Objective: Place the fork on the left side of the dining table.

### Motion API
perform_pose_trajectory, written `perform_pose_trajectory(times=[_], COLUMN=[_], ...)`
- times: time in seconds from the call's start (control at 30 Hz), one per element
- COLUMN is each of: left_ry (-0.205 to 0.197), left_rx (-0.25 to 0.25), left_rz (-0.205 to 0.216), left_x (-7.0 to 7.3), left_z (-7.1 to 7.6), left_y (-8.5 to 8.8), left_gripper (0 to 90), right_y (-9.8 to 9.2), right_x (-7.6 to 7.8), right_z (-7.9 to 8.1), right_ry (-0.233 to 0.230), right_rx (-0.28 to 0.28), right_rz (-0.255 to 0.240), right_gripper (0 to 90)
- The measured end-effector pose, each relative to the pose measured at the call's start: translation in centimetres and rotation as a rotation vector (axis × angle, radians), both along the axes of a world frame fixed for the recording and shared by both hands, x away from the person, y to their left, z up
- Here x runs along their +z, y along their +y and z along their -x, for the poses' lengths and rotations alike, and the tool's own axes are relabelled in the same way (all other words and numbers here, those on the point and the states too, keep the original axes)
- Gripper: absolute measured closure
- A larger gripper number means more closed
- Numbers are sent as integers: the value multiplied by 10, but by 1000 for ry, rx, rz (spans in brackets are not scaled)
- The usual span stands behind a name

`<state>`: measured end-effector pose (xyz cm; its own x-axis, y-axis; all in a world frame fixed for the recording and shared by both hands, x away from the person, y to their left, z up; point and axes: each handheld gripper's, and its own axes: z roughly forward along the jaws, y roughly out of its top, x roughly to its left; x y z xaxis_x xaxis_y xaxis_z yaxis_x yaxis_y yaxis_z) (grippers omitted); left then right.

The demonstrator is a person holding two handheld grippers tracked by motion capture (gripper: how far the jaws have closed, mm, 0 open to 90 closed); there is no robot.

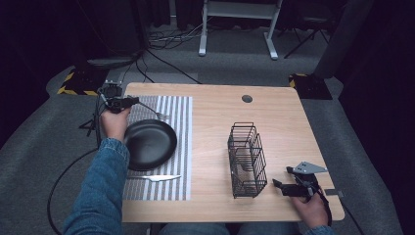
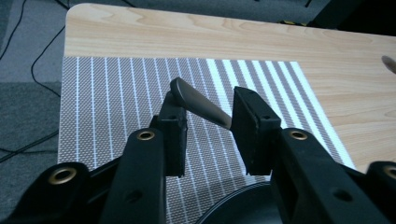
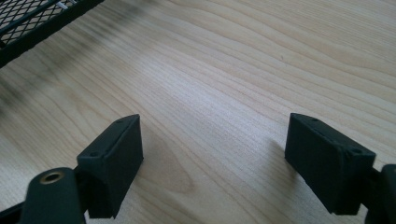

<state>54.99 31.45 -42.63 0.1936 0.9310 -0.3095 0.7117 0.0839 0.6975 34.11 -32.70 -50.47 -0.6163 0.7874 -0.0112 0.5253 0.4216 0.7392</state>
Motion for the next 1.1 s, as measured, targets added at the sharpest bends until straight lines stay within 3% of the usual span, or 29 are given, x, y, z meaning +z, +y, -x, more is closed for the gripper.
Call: perform_pose_trajectory(times=[0.13,0.37,0.53,1.0,1.1], left_ry=[16,29,38,92,105], left_rx=[-6,-28,-40,-22,-18], left_rz=[22,25,12,8,-10], left_x=[-6,-11,-15,-28,-30], left_z=[-1,-3,-4,-5,-4], left_y=[2,-4,-8,1,1], left_gripper=[670,666,654,621,621], right_y=[0,0,0,0,0], right_x=[0,0,0,0,0], right_z=[0,0,0,0,0], right_ry=[0,0,0,0,0], right_rx=[-1,-3,-4,-4,-5], right_rz=[-1,-1,-1,-1,-1], right_gripper=[191,191,191,191,191])
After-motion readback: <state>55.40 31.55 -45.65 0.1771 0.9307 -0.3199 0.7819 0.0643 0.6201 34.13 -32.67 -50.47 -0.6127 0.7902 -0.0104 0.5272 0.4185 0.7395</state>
